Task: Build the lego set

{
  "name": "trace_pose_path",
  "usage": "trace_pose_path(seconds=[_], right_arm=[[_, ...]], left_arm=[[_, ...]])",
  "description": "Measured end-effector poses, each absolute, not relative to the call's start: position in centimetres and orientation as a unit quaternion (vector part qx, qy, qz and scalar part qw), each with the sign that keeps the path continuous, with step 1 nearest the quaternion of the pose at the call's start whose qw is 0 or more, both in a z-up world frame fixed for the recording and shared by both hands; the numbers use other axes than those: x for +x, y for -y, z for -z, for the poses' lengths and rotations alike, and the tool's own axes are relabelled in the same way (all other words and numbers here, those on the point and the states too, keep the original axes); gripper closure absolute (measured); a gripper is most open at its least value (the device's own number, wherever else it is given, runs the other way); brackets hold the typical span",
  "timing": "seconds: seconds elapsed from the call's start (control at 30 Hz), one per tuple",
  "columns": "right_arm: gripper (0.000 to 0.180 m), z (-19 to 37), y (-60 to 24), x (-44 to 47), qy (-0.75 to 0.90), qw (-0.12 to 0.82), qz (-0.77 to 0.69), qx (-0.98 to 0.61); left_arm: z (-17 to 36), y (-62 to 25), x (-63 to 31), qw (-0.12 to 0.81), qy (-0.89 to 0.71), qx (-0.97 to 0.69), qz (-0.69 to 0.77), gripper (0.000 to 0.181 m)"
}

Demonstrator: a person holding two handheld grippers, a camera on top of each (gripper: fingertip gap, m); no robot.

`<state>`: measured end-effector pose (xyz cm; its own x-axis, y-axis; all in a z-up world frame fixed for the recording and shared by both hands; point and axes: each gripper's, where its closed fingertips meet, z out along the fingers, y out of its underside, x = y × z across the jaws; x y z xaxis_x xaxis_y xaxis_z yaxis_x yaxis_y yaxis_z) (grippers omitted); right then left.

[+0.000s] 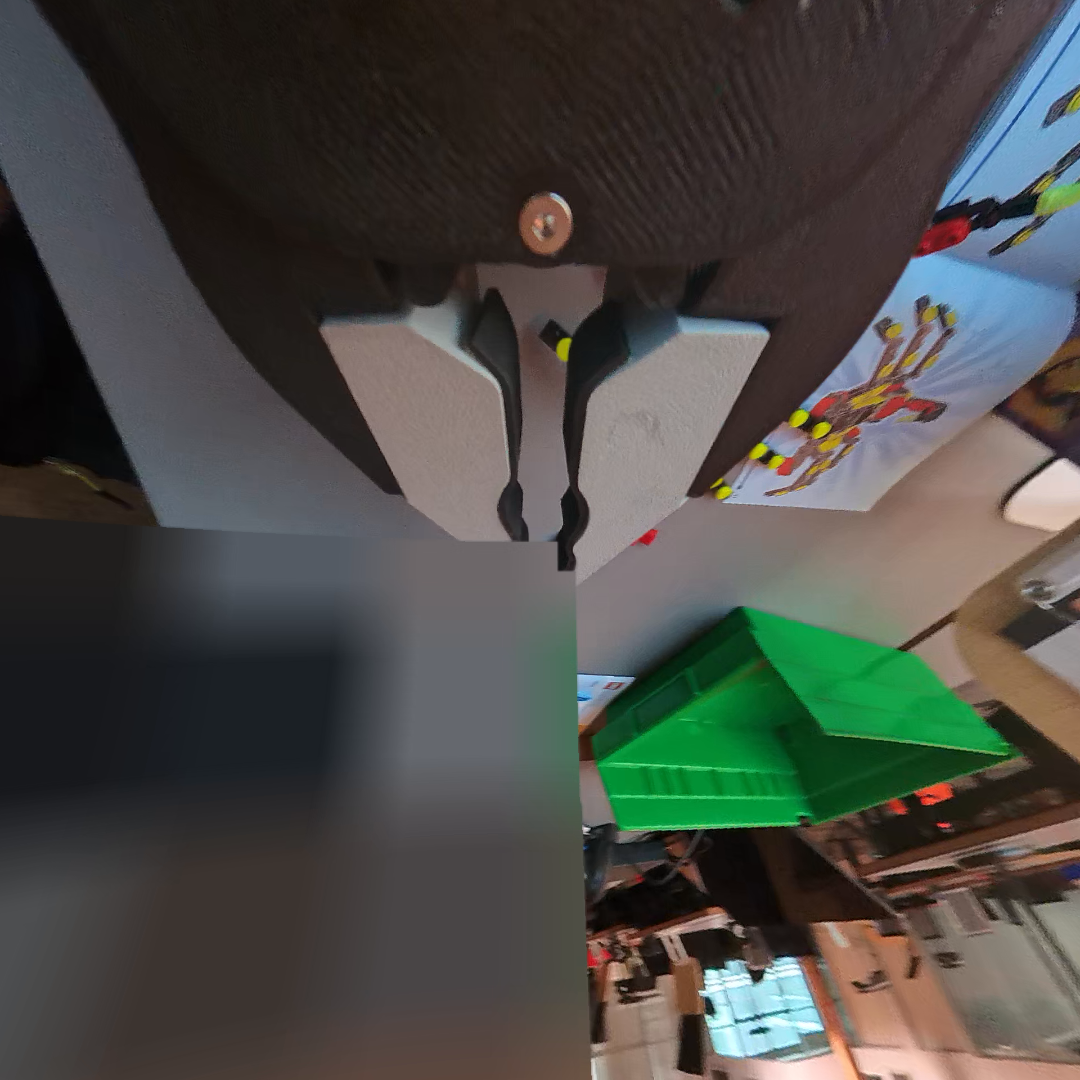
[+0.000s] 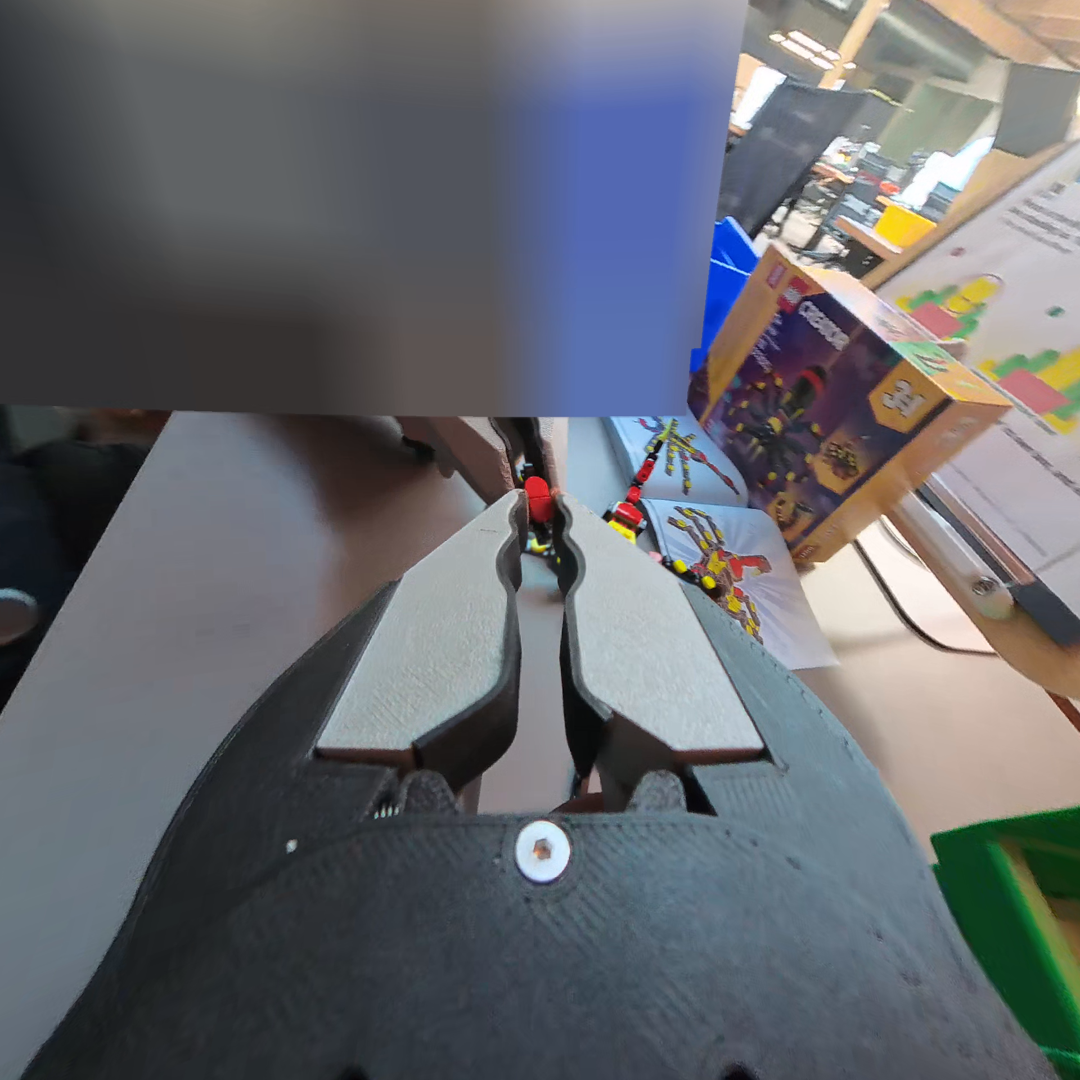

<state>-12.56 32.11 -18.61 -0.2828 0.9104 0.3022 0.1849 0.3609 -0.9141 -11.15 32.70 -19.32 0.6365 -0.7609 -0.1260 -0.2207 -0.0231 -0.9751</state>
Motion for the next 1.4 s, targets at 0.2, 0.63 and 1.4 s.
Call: trace_pose_path(seconds=[0.2, 0.63, 1.4], right_arm=[[0.174, 18.6, -33.6, -13.9, 0.638, 0.452, -0.428, -0.453], [0.174, 17.9, -31.9, -12.3, 0.684, 0.431, -0.453, -0.376], [0.171, 16.3, -32.3, -11.6, 0.66, 0.432, -0.485, -0.378]], left_arm=[[19.3, -34.3, -12.6, 0.614, -0.315, -0.701, 0.18, 0.175], [18.8, -32.7, -10.9, 0.624, -0.379, -0.662, 0.167, 0.176], [18.1, -32.8, -10.9, 0.656, -0.399, -0.634, 0.094, 0.176]])
